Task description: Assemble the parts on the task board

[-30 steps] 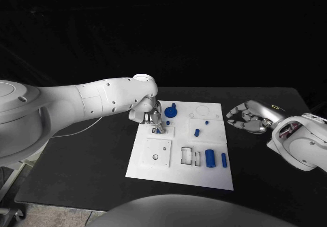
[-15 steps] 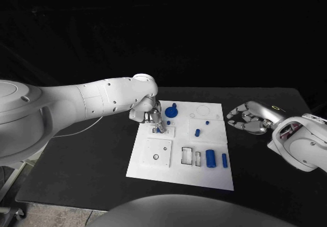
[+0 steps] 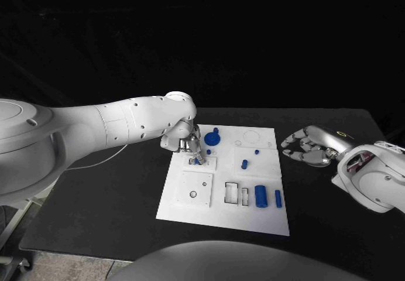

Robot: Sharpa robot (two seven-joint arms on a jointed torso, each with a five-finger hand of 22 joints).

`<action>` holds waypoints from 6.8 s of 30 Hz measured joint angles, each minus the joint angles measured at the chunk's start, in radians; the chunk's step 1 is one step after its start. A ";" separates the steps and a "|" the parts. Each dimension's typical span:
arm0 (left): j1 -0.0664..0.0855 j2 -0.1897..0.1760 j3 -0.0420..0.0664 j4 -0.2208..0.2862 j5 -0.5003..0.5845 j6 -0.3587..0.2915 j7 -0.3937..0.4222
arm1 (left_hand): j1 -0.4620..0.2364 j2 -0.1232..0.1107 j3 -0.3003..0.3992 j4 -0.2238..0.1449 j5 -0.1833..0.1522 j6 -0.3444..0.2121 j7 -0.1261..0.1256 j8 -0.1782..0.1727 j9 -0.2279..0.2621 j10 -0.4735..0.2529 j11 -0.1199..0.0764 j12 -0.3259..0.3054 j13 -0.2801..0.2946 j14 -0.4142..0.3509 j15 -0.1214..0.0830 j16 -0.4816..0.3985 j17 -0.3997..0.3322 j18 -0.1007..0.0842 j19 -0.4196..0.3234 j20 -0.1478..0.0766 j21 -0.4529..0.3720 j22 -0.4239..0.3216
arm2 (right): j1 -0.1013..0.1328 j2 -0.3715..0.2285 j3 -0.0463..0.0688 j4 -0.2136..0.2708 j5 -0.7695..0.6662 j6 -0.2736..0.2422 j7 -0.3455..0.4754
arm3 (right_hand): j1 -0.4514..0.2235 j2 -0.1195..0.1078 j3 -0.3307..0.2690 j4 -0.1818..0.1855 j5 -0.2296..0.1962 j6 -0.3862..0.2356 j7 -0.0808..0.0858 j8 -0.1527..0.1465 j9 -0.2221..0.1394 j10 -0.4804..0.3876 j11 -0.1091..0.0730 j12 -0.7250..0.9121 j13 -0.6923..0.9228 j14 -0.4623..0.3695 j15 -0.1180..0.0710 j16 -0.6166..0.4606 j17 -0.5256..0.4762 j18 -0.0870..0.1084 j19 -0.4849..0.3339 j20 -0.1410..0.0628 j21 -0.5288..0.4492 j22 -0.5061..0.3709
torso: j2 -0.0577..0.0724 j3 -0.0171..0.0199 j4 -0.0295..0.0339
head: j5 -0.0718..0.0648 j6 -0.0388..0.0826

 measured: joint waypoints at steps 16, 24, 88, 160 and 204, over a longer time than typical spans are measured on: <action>-0.004 -0.001 0.001 0.006 -0.015 0.000 -0.001 | -0.276 0.002 -0.157 0.064 -0.305 0.020 0.016 -0.039 -0.020 -0.002 0.016 -0.006 0.000 0.000 0.014 0.000 0.000 0.000 -0.007 0.007 -0.015 0.001 | -0.006 -0.001 0.000 -0.001 0.001 0.004 -0.001 | 0.000 0.000 0.000 0.000 0.000 0.000 0.000 -0.004 0.000 0.000 0.000 0.000 -0.001 0.000 0.000 0.000 0.000 0.000 0.000 0.000 0.000 -0.002 | 0.000 -0.0001 0.0002 | 0.000 0.000; -0.007 -0.007 0.000 0.008 -0.016 -0.010 0.000 | -0.321 0.027 -0.210 0.063 -0.305 0.054 0.007 -0.028 -0.004 -0.002 0.016 -0.006 0.000 0.000 0.014 0.000 0.000 0.000 -0.007 0.007 -0.015 0.001 | -0.008 -0.001 0.000 -0.002 0.003 0.007 -0.002 | 0.000 0.000 0.000 0.000 0.000 0.000 0.000 -0.004 0.000 0.000 0.000 0.001 -0.001 0.000 0.000 0.000 0.000 0.000 0.000 0.000 -0.007 -0.003 | 0.000 -0.0001 0.0005 | -0.001 0.000; 0.096 -0.114 0.009 0.151 -0.057 -0.139 0.008 | -0.177 0.087 -0.277 0.044 -0.197 0.038 -0.005 0.034 0.084 0.000 0.007 0.010 0.000 0.000 0.007 0.000 -0.001 0.000 0.024 -0.002 0.010 0.000 | -0.013 -0.006 0.000 -0.012 0.009 0.008 -0.002 | 0.000 0.000 0.006 0.000 0.000 0.000 0.000 -0.004 0.000 0.000 0.000 0.001 -0.001 0.000 0.000 -0.005 0.000 0.016 -0.007 0.000 -0.007 -0.004 | 0.001 -0.0001 -0.0004 | -0.002 0.000; -0.001 -0.003 0.007 -0.150 -0.067 -0.196 0.041 | -0.111 0.070 -0.287 0.047 -0.154 0.029 -0.002 0.026 0.068 0.002 0.005 -0.004 0.000 0.000 0.000 0.000 0.000 0.000 0.016 -0.002 -0.015 0.000 | -0.013 -0.003 0.000 -0.013 0.016 0.009 -0.001 | 0.000 0.000 0.005 0.000 0.000 0.000 0.000 -0.004 -0.001 0.000 0.000 0.001 -0.001 0.000 0.000 -0.005 0.000 0.016 -0.007 0.000 -0.007 -0.004 | 0.000 -0.0002 0.0002 | -0.001 0.000; -0.012 0.004 0.007 -0.162 -0.054 -0.197 0.068 | 0.001 0.063 -0.214 -0.009 0.108 0.007 -0.004 0.021 0.066 0.002 0.005 -0.012 0.000 0.000 0.000 0.000 -0.001 0.000 -0.002 0.002 -0.027 0.000 | -0.014 -0.006 0.000 -0.013 0.026 0.010 -0.001 | 0.000 0.000 0.008 -0.003 0.006 0.004 0.004 -0.004 -0.001 0.002 0.005 0.000 0.000 0.000 0.000 -0.005 0.001 0.016 -0.007 0.000 -0.015 -0.004 | 0.000 0.0000 0.0005 | -0.004 0.000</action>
